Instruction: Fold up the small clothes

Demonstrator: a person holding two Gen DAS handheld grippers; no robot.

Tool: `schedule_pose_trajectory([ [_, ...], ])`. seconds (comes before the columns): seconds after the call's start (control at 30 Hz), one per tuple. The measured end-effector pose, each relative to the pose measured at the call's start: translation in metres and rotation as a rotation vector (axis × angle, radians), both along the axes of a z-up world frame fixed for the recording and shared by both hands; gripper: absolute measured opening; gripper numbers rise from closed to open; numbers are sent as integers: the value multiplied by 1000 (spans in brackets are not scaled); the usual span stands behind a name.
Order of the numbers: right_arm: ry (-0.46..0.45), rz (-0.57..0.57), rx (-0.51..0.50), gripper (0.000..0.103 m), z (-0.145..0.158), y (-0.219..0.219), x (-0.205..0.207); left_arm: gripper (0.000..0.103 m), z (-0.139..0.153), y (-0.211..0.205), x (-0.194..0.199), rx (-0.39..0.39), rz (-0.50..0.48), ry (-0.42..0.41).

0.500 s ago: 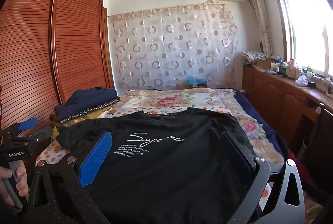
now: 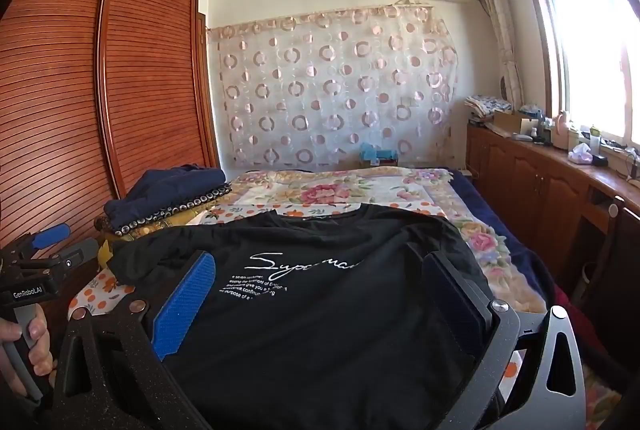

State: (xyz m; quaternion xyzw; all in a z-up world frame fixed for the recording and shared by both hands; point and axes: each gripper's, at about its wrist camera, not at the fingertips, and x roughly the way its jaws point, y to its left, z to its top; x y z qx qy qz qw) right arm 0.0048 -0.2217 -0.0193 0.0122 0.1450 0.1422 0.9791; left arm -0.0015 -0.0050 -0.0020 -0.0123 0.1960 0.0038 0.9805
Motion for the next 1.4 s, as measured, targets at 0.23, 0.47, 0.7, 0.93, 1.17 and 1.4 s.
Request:
schedule_pose_trajectory([
  [0.23, 0, 2, -2, 103, 0, 0, 0, 103, 2, 4, 0, -11, -1, 1],
  [0.47, 2, 0, -2, 103, -1, 2, -1, 103, 2, 3, 0, -7, 0, 0],
  [0.7, 2, -2, -2, 103, -1, 3, 0, 103, 3, 4, 0, -6, -2, -1],
  [0.93, 3, -2, -1, 103, -1, 3, 0, 103, 5, 4, -1, -3, -2, -7],
  [1.17, 3, -1, -1, 103, -1, 3, 0, 103, 16, 4, -5, 1, -5, -19],
  [1.4, 4, -2, -1, 103, -1, 4, 0, 103, 19, 4, -6, 4, -6, -23],
])
